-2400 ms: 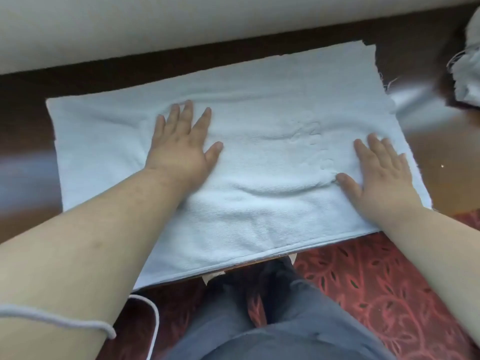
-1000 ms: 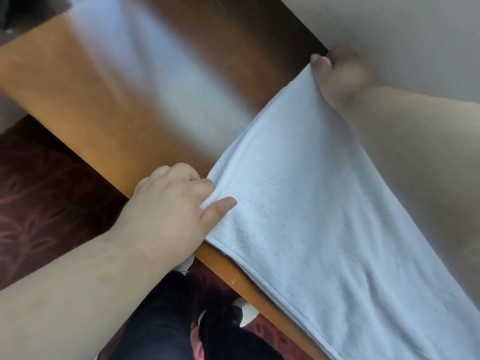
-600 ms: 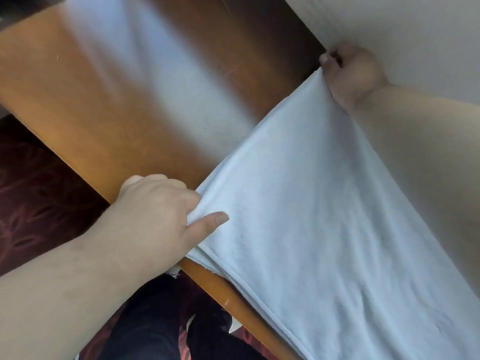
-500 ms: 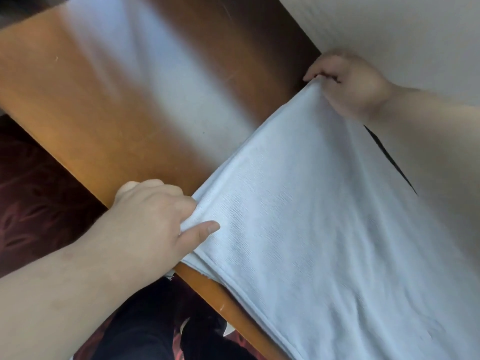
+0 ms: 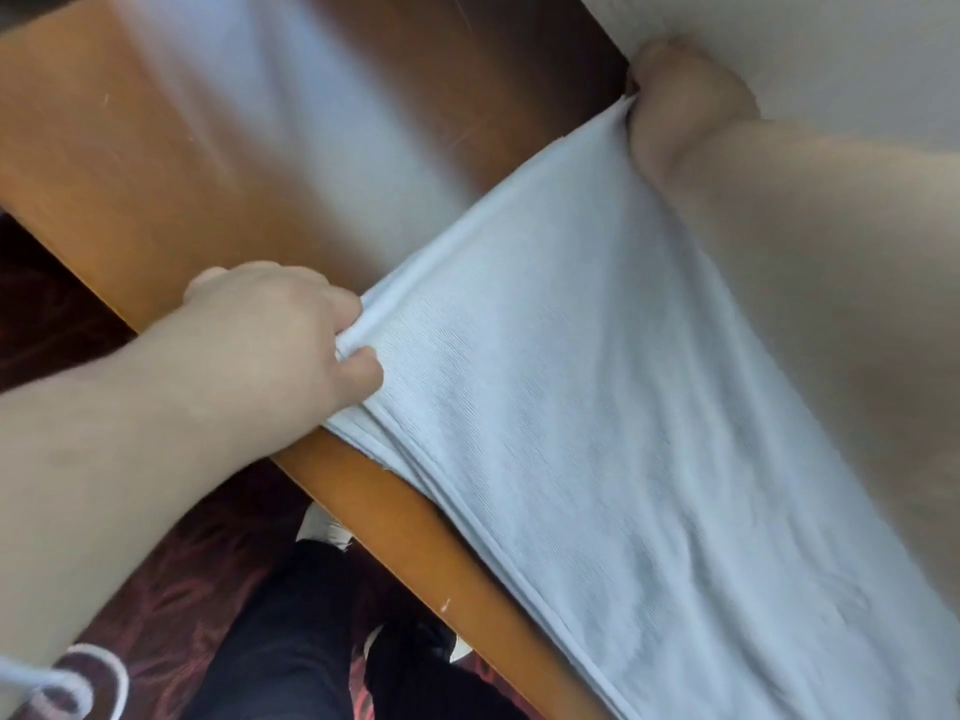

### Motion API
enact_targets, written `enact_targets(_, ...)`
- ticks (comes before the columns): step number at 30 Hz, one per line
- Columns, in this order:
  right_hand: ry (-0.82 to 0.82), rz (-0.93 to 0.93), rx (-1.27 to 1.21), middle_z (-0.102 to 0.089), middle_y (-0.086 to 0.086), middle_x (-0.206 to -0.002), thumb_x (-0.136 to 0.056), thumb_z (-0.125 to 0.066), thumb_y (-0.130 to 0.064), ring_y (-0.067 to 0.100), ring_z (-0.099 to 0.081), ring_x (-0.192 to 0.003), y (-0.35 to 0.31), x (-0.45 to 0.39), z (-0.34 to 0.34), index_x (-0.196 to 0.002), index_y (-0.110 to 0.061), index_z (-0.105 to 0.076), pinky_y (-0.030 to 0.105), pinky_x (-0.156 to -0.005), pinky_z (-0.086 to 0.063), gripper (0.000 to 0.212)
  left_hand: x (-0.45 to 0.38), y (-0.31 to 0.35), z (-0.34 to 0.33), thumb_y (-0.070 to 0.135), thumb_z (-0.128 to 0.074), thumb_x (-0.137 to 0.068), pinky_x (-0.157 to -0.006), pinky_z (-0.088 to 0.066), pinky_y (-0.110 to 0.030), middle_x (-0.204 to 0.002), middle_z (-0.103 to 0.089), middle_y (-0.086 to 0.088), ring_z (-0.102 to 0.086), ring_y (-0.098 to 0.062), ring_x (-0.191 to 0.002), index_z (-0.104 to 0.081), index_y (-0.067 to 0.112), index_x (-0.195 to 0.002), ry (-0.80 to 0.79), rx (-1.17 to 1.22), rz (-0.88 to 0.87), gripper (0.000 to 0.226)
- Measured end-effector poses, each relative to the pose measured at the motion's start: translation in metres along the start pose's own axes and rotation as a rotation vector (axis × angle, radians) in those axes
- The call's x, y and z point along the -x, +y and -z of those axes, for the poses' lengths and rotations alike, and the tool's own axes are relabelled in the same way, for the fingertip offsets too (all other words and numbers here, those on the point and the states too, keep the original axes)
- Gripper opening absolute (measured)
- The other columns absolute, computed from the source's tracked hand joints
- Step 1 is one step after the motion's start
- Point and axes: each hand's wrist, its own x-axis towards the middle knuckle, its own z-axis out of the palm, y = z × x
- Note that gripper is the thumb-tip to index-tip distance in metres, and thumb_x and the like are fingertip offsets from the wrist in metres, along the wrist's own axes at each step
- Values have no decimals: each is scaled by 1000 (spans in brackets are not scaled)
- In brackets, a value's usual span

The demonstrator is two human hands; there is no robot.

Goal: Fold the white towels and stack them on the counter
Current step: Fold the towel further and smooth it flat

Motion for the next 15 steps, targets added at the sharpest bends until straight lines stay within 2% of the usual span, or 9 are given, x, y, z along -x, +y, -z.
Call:
enact_targets(2, 10, -83, -112, -58, 13, -127, -91, -39, -16, 35, -54, -116, -4, 4, 0, -123, -20, -56, 39, -98, -43, 37, 5, 5, -1, 53, -51, -71, -70, -30, -37, -74, -46, 9, -43, -19, -74, -42, 28, -74, 11, -28, 34, 26)
enact_targets(3, 24, -95, -152, -54, 10, -134, -90, -40, -15, 34, -51, -121, -6, 10, 0, -130, -23, -53, 41, -102, -42, 42, 10, 7, -3, 50, -59, -68, -72, -32, -38, -83, -49, 9, -44, -20, -79, -44, 30, -85, 35, -13, 66, 31)
enact_targets(5, 70, -73, -227, -44, 5, -145, -90, -41, -18, 31, -45, -128, -9, 29, -3, -138, -26, -47, 45, -106, -39, 50, 16, 11, -5, 42, -73, -60, -83, -39, -46, -110, -51, -2, -45, -27, -97, -44, 29, -116, 125, -14, 110, 64)
enact_targets(6, 82, -55, -260, -41, 4, -148, -91, -41, -22, 30, -44, -129, -10, 42, -7, -140, -26, -47, 47, -107, -38, 50, 17, 15, -5, 36, -75, -58, -90, -39, -51, -123, -47, -6, -42, -30, -108, -42, 27, -128, 194, -19, 63, 78)
enact_targets(8, 19, -30, -250, -34, 5, -156, -95, -41, -38, 31, -36, -139, -9, 66, -21, -147, -25, -42, 49, -114, -31, 53, 20, 25, -11, 24, -65, -65, -101, -32, -50, -140, -43, -10, -37, -31, -125, -43, 22, -139, 301, -4, -173, 77)
enact_targets(10, -106, -24, -175, -18, 3, -165, -99, -32, -52, 25, -12, -151, -5, 81, -34, -155, -27, -26, 49, -122, -12, 62, 25, 30, -24, 23, -47, -77, -109, -25, -42, -146, -44, -12, -38, -30, -135, -49, 19, -138, 281, 4, -411, 62)
enact_targets(11, -139, -16, -166, -12, 2, -166, -99, -28, -56, 22, -3, -153, -2, 82, -37, -157, -28, -20, 47, -123, -4, 65, 27, 28, -31, 26, -43, -82, -111, -24, -41, -143, -48, -11, -42, -31, -134, -55, 19, -135, 259, 9, -461, 55)
enact_targets(13, -153, 6, -182, -7, 2, -167, -98, -28, -60, 20, 2, -153, 2, 82, -35, -158, -28, -16, 46, -123, 1, 69, 31, 19, -45, 36, -44, -89, -106, -29, -42, -123, -58, -9, -52, -32, -121, -66, 17, -119, 300, 8, -449, 42)
enact_targets(15, -150, 28, -191, -7, 4, -167, -97, -32, -60, 23, 2, -153, -2, 86, -29, -157, -27, -21, 48, -122, 2, 70, 34, 12, -50, 45, -47, -90, -94, -32, -42, -103, -58, -7, -54, -33, -104, -69, 14, -103, 382, -37, -388, 39)
